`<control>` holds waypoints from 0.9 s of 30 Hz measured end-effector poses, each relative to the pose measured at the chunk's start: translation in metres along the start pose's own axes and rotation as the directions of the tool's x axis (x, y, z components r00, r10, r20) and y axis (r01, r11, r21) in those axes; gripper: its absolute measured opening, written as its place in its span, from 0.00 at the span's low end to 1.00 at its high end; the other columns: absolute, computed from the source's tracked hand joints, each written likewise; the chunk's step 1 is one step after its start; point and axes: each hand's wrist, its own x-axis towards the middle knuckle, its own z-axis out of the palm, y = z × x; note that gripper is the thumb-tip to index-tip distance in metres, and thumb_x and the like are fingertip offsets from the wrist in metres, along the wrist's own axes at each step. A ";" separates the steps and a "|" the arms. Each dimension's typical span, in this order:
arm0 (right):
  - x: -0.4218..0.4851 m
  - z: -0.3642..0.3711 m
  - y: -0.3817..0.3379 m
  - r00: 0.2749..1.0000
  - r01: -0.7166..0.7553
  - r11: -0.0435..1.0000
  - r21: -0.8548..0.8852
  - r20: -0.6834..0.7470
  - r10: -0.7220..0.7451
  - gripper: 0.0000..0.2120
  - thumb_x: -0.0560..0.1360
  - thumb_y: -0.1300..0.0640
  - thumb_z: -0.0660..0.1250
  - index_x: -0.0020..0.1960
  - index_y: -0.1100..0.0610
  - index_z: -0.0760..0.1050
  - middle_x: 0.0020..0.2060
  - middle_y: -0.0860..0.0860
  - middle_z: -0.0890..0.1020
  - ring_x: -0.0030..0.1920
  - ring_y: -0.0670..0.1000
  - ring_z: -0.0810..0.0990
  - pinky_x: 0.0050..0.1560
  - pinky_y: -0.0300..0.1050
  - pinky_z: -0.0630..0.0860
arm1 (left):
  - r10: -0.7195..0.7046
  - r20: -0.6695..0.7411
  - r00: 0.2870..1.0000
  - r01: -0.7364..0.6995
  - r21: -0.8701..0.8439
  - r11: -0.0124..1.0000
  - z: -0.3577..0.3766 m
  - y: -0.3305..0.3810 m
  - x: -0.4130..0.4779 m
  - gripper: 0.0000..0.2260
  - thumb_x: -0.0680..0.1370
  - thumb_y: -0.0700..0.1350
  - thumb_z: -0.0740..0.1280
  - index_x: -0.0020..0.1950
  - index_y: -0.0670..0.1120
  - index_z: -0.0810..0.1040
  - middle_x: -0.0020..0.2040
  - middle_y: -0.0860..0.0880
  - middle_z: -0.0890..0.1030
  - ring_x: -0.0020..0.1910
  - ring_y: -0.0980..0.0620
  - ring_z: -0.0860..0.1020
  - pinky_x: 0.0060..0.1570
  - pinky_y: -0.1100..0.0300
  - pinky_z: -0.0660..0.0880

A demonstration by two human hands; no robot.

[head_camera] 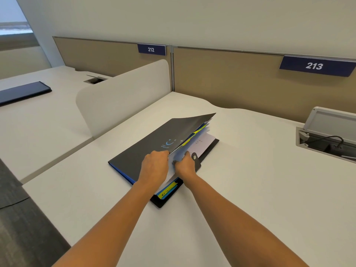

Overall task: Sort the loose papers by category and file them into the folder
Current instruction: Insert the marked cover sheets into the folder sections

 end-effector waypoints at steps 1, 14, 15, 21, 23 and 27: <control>0.000 -0.003 0.003 1.000 0.025 0.999 -0.027 -0.016 -0.025 0.18 0.79 0.58 0.59 0.67 0.63 0.64 0.61 0.61 0.75 0.60 0.59 0.75 0.53 0.45 0.71 | 0.000 0.008 1.000 0.000 0.006 1.000 0.001 0.000 -0.001 0.11 0.81 0.43 0.57 0.60 0.44 0.73 0.52 0.44 0.80 0.50 0.48 0.80 0.49 0.60 0.75; -0.010 -0.028 0.045 0.912 0.377 0.726 -0.574 0.094 -0.399 0.21 0.79 0.69 0.51 0.71 0.60 0.65 0.74 0.56 0.61 0.73 0.54 0.61 0.70 0.41 0.57 | -0.024 0.037 0.999 0.022 0.034 0.999 0.014 0.009 -0.007 0.12 0.82 0.43 0.55 0.63 0.45 0.71 0.52 0.44 0.80 0.50 0.47 0.80 0.49 0.59 0.76; -0.011 -0.028 0.048 0.893 0.419 0.670 -0.613 0.141 -0.428 0.20 0.79 0.68 0.52 0.70 0.61 0.66 0.74 0.57 0.61 0.73 0.54 0.60 0.70 0.40 0.57 | -0.024 0.041 0.999 0.022 0.043 0.999 0.015 0.009 -0.008 0.12 0.82 0.44 0.55 0.64 0.45 0.70 0.53 0.44 0.80 0.51 0.47 0.80 0.49 0.59 0.76; -0.017 -0.039 0.059 0.706 0.583 0.433 -0.687 0.166 -0.688 0.16 0.60 0.71 0.76 0.46 0.63 0.82 0.52 0.58 0.83 0.58 0.56 0.80 0.53 0.43 0.78 | -0.026 0.088 0.996 0.016 0.117 0.993 0.024 0.009 -0.016 0.14 0.81 0.45 0.57 0.67 0.46 0.67 0.58 0.46 0.78 0.54 0.48 0.79 0.50 0.59 0.76; -0.021 -0.046 0.060 0.650 0.578 0.325 -0.748 0.181 -0.739 0.18 0.49 0.68 0.81 0.36 0.58 0.83 0.41 0.52 0.86 0.47 0.54 0.84 0.44 0.46 0.81 | -0.029 0.099 0.995 0.018 0.110 0.994 0.029 0.010 -0.019 0.13 0.80 0.45 0.59 0.65 0.46 0.67 0.58 0.47 0.77 0.54 0.48 0.78 0.49 0.59 0.75; -0.025 -0.060 0.066 0.615 0.542 0.284 -0.791 0.143 -0.776 0.18 0.50 0.68 0.79 0.39 0.56 0.83 0.43 0.51 0.85 0.50 0.55 0.83 0.50 0.54 0.79 | -0.055 0.120 0.991 0.044 0.093 0.995 0.040 0.009 -0.022 0.13 0.80 0.46 0.58 0.64 0.46 0.67 0.58 0.49 0.74 0.57 0.50 0.73 0.43 0.59 0.71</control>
